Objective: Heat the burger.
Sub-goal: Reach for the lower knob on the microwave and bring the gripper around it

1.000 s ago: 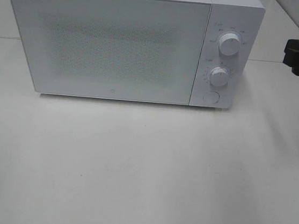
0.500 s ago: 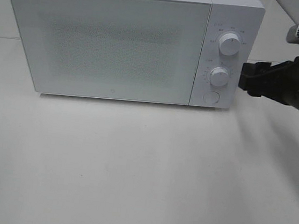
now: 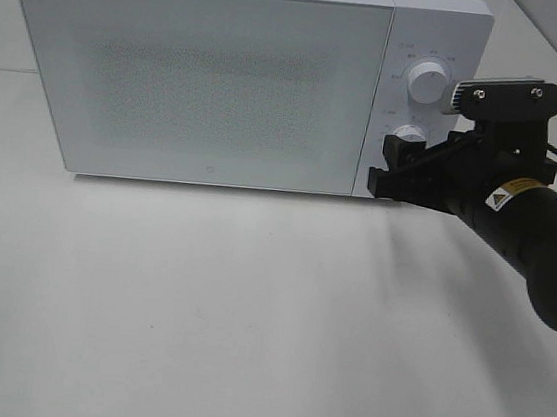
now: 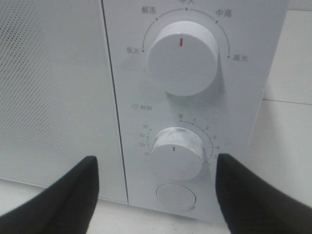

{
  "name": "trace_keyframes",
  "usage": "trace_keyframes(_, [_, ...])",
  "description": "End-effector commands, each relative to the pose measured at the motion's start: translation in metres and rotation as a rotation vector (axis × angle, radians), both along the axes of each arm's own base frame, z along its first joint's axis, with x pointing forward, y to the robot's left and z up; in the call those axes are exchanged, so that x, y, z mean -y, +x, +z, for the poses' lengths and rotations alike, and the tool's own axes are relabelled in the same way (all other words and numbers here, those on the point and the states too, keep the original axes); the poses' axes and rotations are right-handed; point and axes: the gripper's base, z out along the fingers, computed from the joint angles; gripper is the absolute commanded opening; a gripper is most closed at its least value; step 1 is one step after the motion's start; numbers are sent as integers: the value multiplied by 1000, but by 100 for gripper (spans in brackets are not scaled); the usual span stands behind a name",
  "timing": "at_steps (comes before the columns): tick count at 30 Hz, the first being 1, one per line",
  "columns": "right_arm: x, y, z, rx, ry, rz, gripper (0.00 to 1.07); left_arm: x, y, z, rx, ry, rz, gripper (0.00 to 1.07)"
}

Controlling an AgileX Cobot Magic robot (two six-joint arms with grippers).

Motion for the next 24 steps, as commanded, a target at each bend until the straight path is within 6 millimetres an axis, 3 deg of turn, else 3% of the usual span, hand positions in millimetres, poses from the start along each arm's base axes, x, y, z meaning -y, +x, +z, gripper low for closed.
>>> trace_keyframes(1, [-1, 2, -6, 34, -22, -8, 66, 0, -2, 0, 28, -8, 7, 0])
trace_keyframes(11, [1, 6, -25, 77, -20, -51, 66, 0, -2, 0, 28, -8, 7, 0])
trace_keyframes(24, [-8, 24, -29, 115, -7, -53, 65, 0, -2, 0, 28, -8, 7, 0])
